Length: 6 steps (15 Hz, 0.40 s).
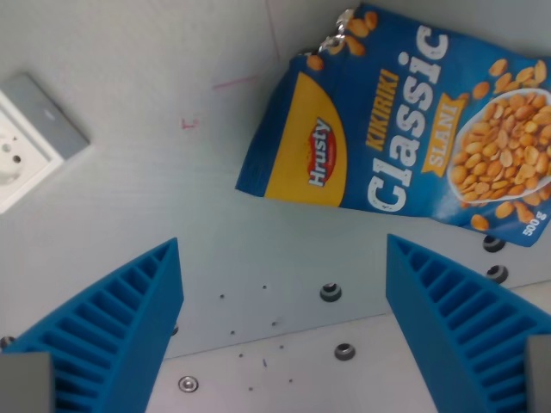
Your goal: Move in base negative y
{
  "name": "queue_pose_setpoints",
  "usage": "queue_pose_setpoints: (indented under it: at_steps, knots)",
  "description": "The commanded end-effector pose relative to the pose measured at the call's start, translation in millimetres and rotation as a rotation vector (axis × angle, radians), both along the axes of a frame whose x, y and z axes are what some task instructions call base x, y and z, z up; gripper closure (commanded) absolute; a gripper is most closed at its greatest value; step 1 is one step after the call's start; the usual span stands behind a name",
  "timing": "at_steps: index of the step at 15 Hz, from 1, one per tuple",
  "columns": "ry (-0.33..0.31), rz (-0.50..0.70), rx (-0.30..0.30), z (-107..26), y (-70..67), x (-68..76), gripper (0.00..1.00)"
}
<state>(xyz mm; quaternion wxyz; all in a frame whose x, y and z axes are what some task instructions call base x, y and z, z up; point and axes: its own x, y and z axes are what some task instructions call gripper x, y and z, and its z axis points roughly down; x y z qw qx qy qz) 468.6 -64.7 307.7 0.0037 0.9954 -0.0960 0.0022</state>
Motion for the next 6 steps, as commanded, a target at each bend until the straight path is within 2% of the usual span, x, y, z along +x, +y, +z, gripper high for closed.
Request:
queue_pose_setpoints:
  at_steps: [1, 6]
  knots:
    - [0.013, 0.016, 0.001, 1.5, -15.8, 9.0, 0.0]
    - [0.013, 0.016, 0.001, 1.1, -42.1, 14.1, 0.0]
